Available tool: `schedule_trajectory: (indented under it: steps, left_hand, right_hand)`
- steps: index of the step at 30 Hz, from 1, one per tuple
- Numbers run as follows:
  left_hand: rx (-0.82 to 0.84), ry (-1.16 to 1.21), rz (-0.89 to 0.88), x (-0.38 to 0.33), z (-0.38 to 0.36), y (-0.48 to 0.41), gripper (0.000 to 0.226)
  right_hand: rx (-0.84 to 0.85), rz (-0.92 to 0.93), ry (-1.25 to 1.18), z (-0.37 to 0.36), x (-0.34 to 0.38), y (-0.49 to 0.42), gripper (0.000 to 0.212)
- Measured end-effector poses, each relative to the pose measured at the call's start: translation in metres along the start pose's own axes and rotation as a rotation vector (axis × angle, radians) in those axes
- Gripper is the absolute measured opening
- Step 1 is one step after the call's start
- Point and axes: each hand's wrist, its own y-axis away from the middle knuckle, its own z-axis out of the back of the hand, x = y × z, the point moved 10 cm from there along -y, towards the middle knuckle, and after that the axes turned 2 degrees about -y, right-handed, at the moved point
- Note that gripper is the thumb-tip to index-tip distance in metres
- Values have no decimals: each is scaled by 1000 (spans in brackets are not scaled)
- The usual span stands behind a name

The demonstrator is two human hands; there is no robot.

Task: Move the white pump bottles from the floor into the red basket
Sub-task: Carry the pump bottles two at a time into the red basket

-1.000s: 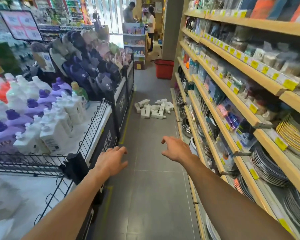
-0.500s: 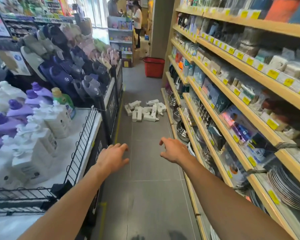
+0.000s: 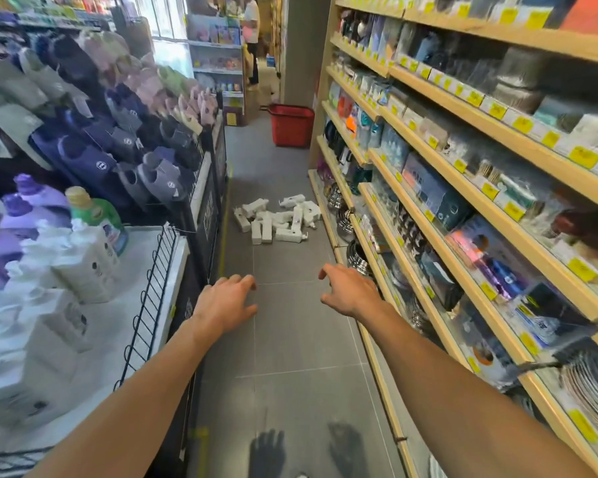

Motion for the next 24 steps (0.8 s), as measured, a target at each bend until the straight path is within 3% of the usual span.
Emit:
schedule_trajectory:
  steps: [17, 24]
  left_hand:
    - [-14, -5, 56, 16, 24, -142, 46]
    - [16, -20, 92, 58, 16, -201, 44]
  right_hand:
    - [25, 74, -61, 21, -22, -160, 39]
    - [54, 78, -79, 15, -15, -233, 42]
